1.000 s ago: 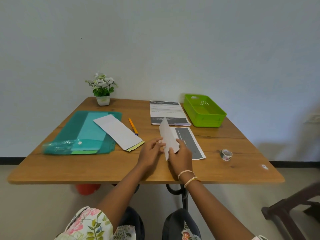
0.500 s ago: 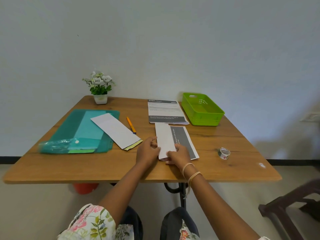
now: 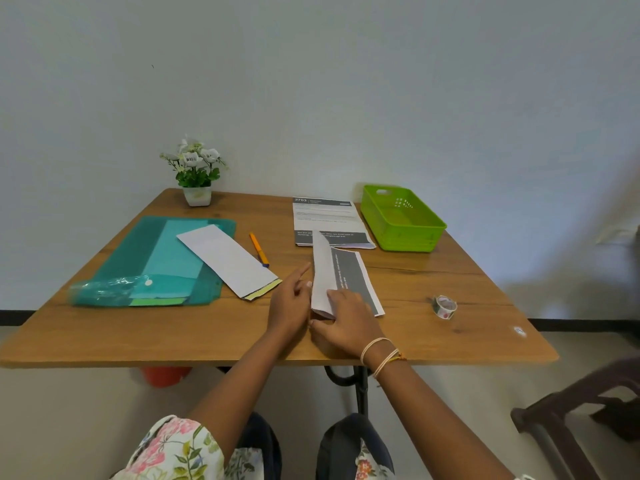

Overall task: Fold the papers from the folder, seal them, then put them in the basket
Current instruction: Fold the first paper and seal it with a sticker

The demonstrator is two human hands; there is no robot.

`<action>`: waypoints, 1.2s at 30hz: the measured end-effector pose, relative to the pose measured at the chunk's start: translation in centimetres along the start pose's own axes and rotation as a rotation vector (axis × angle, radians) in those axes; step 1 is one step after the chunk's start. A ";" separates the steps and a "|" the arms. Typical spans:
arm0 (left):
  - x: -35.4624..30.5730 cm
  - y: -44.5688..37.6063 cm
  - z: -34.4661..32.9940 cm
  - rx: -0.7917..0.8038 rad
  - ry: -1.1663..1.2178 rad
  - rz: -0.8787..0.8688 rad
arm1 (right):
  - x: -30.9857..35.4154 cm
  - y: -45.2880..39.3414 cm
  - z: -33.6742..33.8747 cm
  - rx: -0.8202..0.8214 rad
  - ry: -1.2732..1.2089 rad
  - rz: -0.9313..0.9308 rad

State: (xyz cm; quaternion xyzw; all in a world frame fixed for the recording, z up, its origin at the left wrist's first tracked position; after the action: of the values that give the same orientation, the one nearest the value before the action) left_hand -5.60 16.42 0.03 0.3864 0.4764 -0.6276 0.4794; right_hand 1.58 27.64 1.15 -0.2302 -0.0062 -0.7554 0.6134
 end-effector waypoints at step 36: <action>-0.9 2.1 -2.8 0.243 -0.835 -0.376 | -7.1 -6.0 1.6 -0.093 0.006 -0.296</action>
State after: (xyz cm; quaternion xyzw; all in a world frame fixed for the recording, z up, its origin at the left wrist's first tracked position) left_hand -3.25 19.20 -0.28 0.0614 0.2276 -0.8563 0.4594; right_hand -2.45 36.14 1.71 -0.2525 -0.0034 -0.8376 0.4843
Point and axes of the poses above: each hand's wrist, its own y-axis away from the middle knuckle, its own z-axis out of the back of the hand, x = y × z, the point moved 7 cm from there along -y, towards the middle knuckle, and after that the axes turned 8 degrees about -x, right-handed, at the moved point
